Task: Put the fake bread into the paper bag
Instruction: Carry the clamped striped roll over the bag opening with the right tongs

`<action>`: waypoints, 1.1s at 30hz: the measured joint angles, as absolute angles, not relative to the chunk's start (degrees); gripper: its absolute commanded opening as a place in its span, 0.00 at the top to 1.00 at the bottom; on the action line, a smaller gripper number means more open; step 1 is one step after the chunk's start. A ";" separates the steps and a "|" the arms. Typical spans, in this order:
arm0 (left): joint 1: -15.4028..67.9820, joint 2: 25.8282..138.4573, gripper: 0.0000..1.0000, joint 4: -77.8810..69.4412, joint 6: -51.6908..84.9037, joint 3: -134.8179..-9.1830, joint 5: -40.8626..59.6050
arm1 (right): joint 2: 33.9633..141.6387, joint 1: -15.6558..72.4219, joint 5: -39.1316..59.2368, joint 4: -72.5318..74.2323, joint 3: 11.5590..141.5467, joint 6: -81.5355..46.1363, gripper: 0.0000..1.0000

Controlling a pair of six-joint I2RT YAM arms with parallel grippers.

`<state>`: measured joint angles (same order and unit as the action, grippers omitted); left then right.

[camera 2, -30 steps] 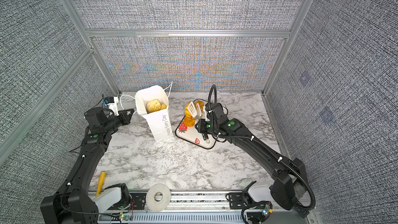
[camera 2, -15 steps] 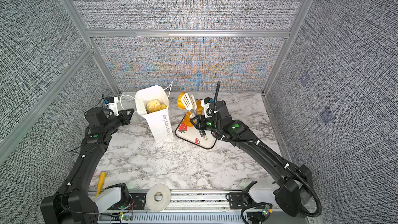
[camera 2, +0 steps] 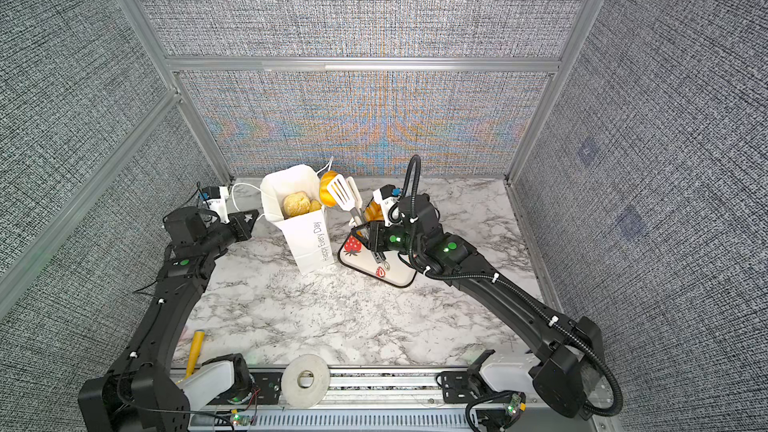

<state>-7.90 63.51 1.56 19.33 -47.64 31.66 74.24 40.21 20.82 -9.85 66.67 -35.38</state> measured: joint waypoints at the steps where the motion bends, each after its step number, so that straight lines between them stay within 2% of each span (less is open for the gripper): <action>1: -7.90 63.51 1.00 1.56 19.33 -47.64 31.66 | 74.61 40.69 20.99 -9.23 66.98 -35.31 0.67; 33: -7.90 63.48 1.00 1.56 19.33 -47.64 31.64 | 85.45 43.13 20.91 -7.40 74.19 -36.03 0.67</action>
